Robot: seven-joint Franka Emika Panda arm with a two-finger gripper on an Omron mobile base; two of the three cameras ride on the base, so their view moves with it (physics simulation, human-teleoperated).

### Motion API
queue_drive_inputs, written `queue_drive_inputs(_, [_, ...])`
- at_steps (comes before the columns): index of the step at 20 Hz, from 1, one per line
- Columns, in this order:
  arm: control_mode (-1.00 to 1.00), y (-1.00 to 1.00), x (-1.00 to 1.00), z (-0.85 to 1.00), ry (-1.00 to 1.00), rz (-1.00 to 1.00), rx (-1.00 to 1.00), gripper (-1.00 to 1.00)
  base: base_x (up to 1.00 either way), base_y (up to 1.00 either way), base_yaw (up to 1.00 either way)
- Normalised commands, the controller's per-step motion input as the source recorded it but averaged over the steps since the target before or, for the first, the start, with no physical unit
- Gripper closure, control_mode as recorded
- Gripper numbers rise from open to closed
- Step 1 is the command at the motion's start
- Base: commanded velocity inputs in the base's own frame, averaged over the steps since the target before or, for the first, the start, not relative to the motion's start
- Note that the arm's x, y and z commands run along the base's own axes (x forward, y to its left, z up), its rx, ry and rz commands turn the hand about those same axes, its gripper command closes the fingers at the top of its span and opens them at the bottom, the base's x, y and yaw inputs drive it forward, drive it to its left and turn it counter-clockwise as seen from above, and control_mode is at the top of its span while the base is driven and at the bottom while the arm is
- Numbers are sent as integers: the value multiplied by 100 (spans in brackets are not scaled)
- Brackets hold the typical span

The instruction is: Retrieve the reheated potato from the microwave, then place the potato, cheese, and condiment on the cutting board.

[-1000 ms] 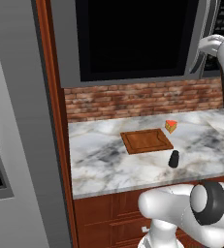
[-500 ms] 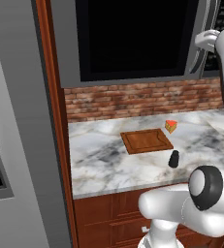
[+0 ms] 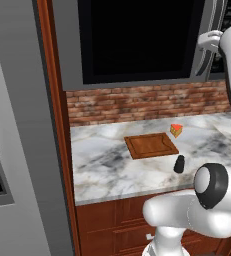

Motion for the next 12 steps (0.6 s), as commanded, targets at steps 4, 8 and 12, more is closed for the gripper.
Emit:
queue_drive_inputs(4, [-100, 0, 28, -9, -3, 2, 0, -100, 0, 0, 0])
queue_drive_inputs(8, [-100, 0, 33, -6, 0, 1, 0, -100, 0, 0, 0])
queue_drive_inputs(12, [-100, 0, 34, -3, 0, 1, 0, -100, 0, 0, 0])
